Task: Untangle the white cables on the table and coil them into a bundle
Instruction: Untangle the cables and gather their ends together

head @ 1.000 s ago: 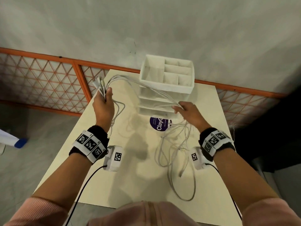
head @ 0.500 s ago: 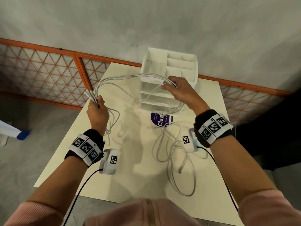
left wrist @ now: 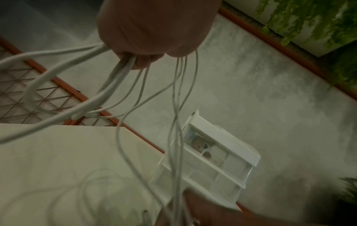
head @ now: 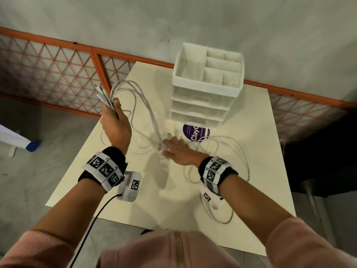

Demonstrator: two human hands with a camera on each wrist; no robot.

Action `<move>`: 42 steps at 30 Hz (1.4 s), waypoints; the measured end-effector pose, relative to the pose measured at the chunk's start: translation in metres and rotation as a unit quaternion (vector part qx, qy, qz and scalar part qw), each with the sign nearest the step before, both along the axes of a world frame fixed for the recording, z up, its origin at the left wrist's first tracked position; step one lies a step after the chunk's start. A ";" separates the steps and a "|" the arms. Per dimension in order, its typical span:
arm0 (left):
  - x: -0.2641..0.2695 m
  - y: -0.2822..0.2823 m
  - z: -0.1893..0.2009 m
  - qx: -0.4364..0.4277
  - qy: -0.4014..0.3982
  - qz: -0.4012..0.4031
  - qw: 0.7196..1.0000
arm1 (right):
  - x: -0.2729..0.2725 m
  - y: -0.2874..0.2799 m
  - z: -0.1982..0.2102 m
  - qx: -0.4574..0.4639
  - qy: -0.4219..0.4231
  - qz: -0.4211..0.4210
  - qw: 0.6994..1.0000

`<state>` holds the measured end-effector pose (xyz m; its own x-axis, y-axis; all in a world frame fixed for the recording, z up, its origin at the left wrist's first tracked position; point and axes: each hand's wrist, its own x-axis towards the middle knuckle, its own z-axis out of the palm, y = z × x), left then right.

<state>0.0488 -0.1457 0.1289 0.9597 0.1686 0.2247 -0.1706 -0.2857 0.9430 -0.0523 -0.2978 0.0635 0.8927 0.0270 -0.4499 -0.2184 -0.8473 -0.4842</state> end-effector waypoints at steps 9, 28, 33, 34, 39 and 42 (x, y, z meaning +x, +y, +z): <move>-0.008 -0.006 -0.042 0.223 -0.028 -0.160 0.961 | -0.014 -0.041 -0.027 0.065 -0.092 -0.131 0.985; -0.017 -0.036 -0.029 0.198 0.113 -0.288 0.930 | -0.025 -0.118 0.021 0.174 -0.229 -0.279 0.916; -0.027 -0.051 -0.012 0.139 0.042 -0.252 0.957 | -0.029 -0.111 0.096 0.244 -0.282 -0.278 0.885; -0.028 -0.054 -0.010 0.152 0.019 -0.253 0.955 | -0.030 -0.106 0.105 0.252 -0.286 -0.267 0.885; -0.042 -0.068 0.009 0.120 -0.011 -0.356 0.927 | -0.024 -0.078 0.119 0.321 -0.285 -0.256 0.866; -0.061 -0.073 0.018 0.014 0.052 -0.454 0.889 | -0.019 -0.062 0.118 0.324 -0.284 -0.243 0.869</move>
